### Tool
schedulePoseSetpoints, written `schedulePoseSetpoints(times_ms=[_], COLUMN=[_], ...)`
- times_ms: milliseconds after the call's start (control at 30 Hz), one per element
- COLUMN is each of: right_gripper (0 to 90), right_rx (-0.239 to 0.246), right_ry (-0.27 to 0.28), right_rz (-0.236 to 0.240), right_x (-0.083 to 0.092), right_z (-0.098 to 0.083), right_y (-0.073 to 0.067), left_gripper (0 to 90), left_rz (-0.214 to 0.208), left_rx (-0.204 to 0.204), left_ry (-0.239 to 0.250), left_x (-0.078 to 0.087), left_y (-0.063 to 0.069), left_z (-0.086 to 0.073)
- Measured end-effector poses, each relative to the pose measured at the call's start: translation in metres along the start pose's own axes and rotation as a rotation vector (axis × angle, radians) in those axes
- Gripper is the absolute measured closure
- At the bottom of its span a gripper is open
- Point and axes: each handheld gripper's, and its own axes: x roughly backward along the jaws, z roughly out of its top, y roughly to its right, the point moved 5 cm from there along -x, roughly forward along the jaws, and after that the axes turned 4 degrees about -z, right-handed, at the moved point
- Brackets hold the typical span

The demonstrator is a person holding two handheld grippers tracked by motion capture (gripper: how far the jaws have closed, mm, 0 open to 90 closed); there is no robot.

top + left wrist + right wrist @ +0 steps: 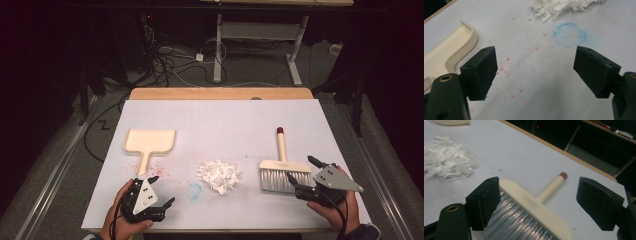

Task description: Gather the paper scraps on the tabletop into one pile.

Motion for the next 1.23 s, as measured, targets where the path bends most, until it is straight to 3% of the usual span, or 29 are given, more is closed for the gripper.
schedulePoseSetpoints(times_ms=[133, 300, 633, 1233], right_gripper=[21.2, 20.9, 20.8, 16.5], right_rx=[0.004, 0.034, 0.043, 0.01], right_ry=[0.014, 0.004, -0.004, 0.007], right_rz=[0.021, 0.021, 0.03, 0.059], right_x=[0.012, 0.015, 0.012, 0.013], right_z=[-0.007, -0.008, -0.009, -0.008], right_y=[-0.012, -0.022, -0.026, -0.026], left_gripper=[16.5, 16.5, 16.5, 16.5], left_rz=[0.01, 0.007, 0.005, 0.002], left_rx=[-0.014, -0.018, -0.023, -0.018], left_ry=[0.003, 0.003, -0.009, -0.009], left_x=[0.001, 0.001, -0.002, -0.005], left_y=[0.003, 0.005, 0.004, 0.004], left_z=[0.002, 0.002, 0.001, 0.004])
